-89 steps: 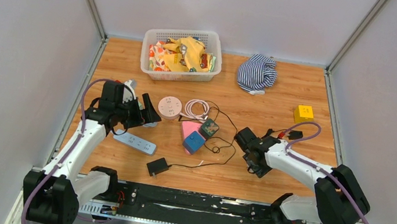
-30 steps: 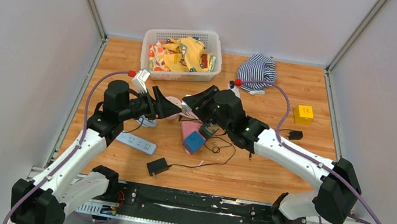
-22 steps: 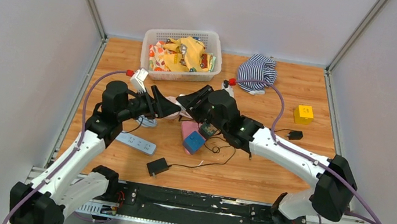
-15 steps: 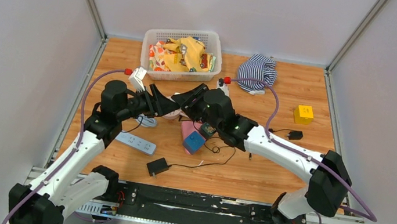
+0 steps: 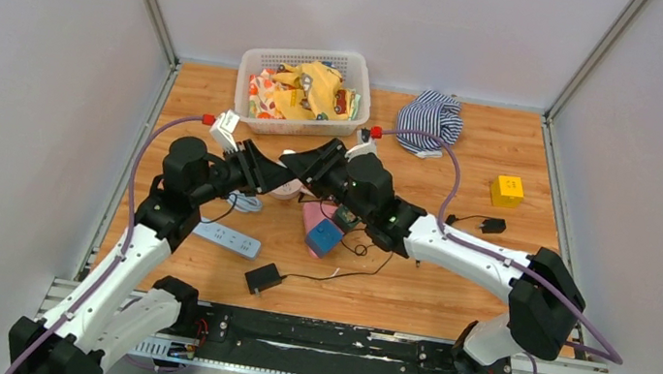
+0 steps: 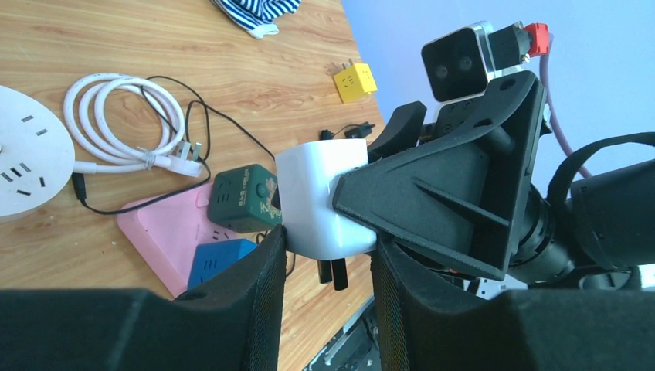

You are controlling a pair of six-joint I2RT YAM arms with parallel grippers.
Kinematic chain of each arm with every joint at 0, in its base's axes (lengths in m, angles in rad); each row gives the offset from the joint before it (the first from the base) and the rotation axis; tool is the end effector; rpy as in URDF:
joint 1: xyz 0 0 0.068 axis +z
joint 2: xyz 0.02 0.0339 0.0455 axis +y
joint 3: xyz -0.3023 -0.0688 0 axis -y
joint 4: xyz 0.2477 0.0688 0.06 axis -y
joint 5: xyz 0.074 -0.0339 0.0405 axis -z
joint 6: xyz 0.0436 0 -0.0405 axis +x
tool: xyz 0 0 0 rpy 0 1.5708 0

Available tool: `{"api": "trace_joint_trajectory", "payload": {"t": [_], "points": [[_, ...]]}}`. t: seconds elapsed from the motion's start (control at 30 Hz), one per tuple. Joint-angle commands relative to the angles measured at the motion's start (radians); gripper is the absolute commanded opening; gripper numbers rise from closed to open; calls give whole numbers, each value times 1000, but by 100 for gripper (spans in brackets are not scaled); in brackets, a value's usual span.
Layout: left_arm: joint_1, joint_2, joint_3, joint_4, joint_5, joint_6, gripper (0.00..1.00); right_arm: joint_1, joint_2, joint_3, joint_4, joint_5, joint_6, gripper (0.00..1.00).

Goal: Insert the plug
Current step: Pick up the plug from the center of the board.

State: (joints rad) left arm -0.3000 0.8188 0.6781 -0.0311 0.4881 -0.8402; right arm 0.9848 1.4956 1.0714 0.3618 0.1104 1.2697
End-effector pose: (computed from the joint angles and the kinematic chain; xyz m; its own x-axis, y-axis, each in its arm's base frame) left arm 0.1640 -0.0721 0.3397 -0.6321 -0.4930 -0.5978 0.3471 0.5096 -0.7873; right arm 0.2058 0.3013 0.3604 -0.7430 0.5970 -0.3026 -0.1946 0.2398 0.9511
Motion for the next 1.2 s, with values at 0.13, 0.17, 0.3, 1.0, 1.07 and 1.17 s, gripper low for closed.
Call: {"api": "trace_joint_trajectory", "payload": {"t": [0.13,0.17,0.3,1.0,1.07,1.17], "points": [[-1,-32,13,80,5,-65,0,15,23,-124,288,-315,-212,17],[-1,-30,14,80,19,-66,0,12,23,-130,289,-328,-223,19],[-1,-21,11,79,46,-66,0,-5,14,-170,315,-356,-243,25],[1,-42,-45,77,165,-63,67,-92,-198,-291,230,-458,-848,5],[0,-42,-36,77,184,-63,67,-92,-239,-311,191,-473,-956,5],[0,-31,-21,77,230,-34,67,-92,-288,-335,146,-495,-1084,5]]}}
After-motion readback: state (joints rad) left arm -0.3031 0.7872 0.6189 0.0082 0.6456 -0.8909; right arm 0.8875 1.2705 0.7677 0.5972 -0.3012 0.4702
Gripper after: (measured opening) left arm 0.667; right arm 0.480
